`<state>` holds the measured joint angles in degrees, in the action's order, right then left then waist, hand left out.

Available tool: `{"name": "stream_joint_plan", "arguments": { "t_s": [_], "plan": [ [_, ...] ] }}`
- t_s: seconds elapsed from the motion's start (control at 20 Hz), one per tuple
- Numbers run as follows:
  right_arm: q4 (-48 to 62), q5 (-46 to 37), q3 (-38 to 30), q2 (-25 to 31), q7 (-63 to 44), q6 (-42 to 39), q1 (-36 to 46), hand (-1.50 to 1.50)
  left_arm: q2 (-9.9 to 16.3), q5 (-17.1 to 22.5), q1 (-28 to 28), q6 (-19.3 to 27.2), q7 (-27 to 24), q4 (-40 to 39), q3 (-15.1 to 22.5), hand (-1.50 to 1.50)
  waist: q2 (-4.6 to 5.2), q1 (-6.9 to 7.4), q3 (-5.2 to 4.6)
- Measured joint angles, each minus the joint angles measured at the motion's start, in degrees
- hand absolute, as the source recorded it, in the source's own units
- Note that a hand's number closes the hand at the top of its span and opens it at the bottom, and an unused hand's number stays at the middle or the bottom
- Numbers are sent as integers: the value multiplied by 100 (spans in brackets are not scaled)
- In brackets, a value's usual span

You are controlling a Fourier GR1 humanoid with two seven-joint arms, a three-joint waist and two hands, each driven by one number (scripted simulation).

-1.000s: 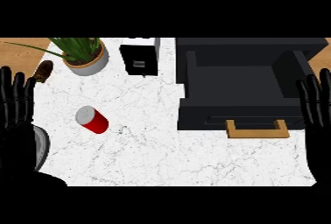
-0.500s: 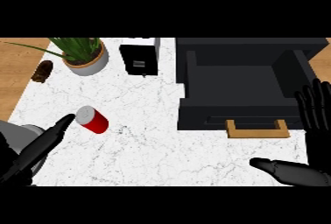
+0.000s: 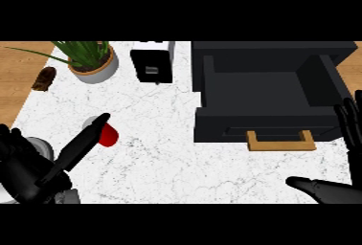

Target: Pick up the can, place it into the drawer and close the drawer

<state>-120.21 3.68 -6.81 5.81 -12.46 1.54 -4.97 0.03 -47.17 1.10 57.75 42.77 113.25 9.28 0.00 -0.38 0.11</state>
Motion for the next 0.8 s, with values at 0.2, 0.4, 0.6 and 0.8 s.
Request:
{"name": "stream_joint_plan", "arguments": {
  "t_s": [0.2,0.4,0.6,0.8],
  "plan": [
    [299,-31,-25,-77,330,-48,-6,-150,-1,-410,358,9,596,-296,22,-150,0,12,-5],
    [30,-36,2,-119,314,-99,-266,-150,-2,-412,470,313,676,-772,151,-150,-1,3,-8],
    [-25,141,-213,-5,330,-232,-287,-150,-2,-147,514,721,481,-1345,208,-150,0,0,-11],
    [-129,197,-286,3,285,-271,-316,-150,6,270,584,1162,139,-1970,305,-150,3,-3,-13]
  ]
}}
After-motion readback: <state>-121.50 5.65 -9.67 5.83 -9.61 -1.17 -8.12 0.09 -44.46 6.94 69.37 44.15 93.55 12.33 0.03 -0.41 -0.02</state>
